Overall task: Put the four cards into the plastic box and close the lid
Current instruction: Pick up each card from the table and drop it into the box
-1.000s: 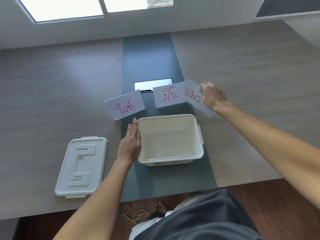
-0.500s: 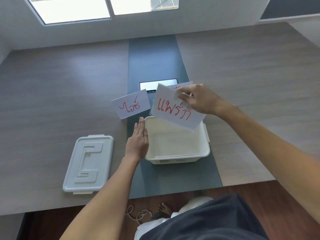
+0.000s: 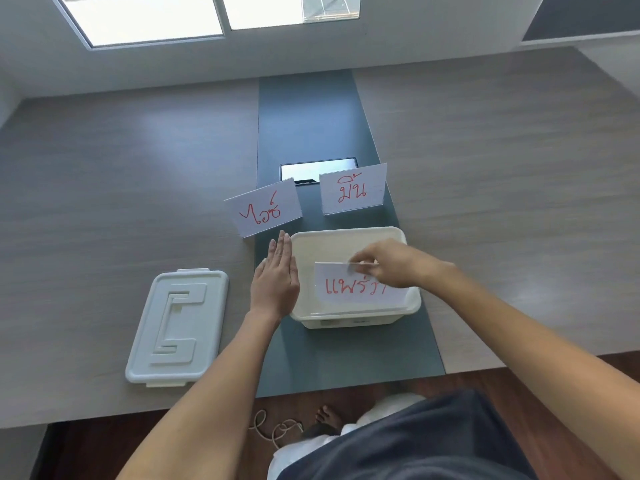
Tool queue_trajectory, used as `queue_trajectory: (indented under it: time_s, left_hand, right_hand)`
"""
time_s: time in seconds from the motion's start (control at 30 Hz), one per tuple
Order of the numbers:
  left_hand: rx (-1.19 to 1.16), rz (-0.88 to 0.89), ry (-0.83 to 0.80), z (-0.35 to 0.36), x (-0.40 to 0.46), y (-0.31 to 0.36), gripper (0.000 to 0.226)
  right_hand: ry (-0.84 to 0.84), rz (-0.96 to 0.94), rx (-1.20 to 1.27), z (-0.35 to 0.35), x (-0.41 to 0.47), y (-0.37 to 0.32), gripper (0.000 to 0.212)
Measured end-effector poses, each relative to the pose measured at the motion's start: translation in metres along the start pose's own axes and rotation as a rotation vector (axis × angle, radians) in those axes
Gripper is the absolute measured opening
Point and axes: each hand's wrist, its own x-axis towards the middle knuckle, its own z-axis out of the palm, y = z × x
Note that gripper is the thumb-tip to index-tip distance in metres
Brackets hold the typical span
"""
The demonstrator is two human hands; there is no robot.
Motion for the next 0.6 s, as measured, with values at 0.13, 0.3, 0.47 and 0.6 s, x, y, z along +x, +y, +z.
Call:
queue_trajectory:
  time_s: [0.13,0.3,0.47,0.6]
  left_hand:
    - [0.052,-0.003,-0.001,0.002,0.001,-0.001,0.055]
    - [0.083,0.005,0.014,0.002,0.001,-0.001,0.055]
    - [0.090,0.008,0.017,0.002,0.001,-0.001,0.055]
    - [0.102,0.018,0.016,0.002,0.001,0.000,0.055]
  right_hand:
    - [-0.101,0.026,-0.054,0.019,0.004,0.002,0.034]
    - [-0.195,0.005,-0.130,0.035,0.007,0.003,0.036]
    - [-0.290,-0.009,-0.164,0.043,0.006,0.003,0.036]
    - [-0.300,-0.015,-0.125,0.037,0.007,0.002,0.036]
